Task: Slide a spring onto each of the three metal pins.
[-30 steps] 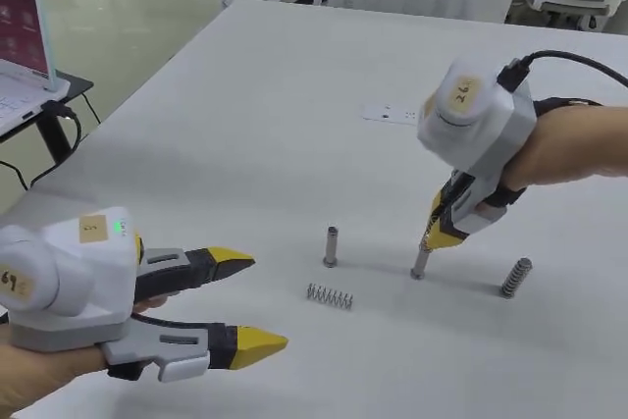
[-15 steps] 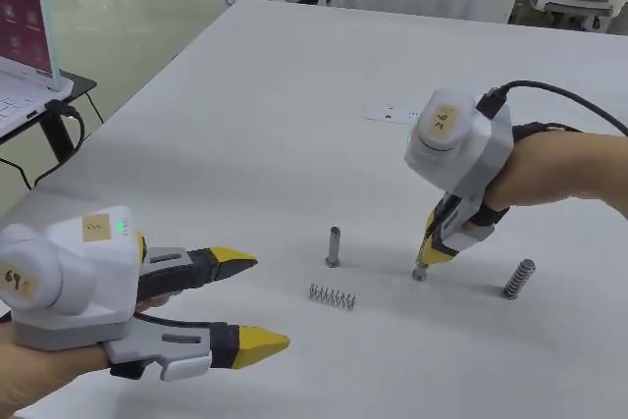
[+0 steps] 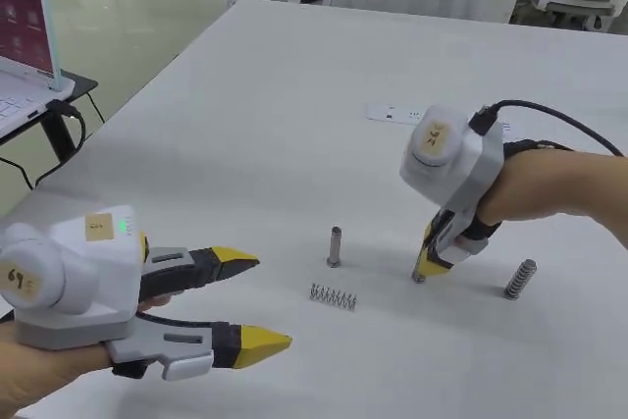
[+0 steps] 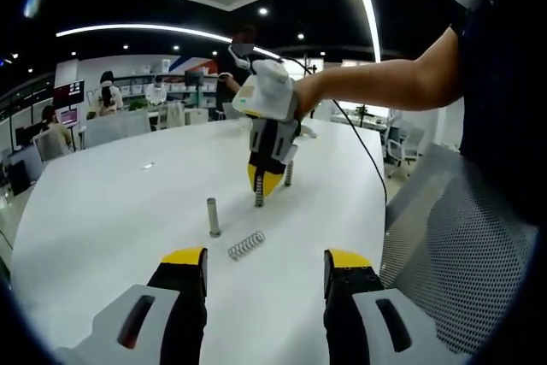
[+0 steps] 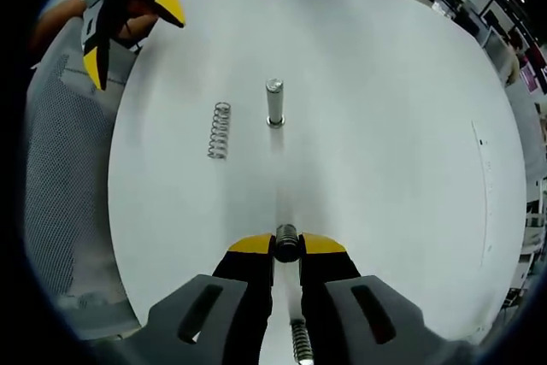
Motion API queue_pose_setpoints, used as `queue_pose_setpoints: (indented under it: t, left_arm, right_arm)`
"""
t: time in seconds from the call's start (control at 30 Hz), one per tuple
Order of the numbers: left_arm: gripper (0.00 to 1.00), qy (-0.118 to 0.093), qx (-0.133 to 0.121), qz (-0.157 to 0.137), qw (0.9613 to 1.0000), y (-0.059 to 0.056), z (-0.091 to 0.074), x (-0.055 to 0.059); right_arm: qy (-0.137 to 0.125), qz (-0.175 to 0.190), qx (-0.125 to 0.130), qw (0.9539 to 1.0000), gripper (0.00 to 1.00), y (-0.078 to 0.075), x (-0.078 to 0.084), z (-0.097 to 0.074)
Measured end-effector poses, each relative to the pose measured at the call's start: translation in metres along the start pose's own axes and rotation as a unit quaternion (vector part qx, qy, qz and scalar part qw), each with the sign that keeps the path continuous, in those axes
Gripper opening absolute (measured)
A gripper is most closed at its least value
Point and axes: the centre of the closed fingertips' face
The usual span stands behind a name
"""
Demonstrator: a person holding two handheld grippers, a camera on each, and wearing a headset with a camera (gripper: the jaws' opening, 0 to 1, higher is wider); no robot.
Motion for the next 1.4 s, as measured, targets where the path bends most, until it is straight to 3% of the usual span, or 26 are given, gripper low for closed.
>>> queue_pose_setpoints:
  t: [0.87, 1.4]
  left_arm:
    - [0.50, -0.001, 0.002, 0.000, 1.0000, -0.001, 0.000, -0.001]
    - [0.50, -0.001, 0.003, 0.000, 1.0000, -0.004, 0.000, 0.001]
  right_arm:
    - [-0.009, -0.001, 0.005, 0.9999, 0.14, -0.002, -0.003, -0.002]
    - [-0.023, -0.013, 0.026, 0.9993, 0.17, -0.006, -0.017, -0.012]
Point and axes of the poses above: the centre of the closed fingertips' face, and the gripper's own axes: z roughly forward along the fingers, y roughly to its left, x roughly out of its underside, and after that the axes turned 10 degrees about -z, right-handed
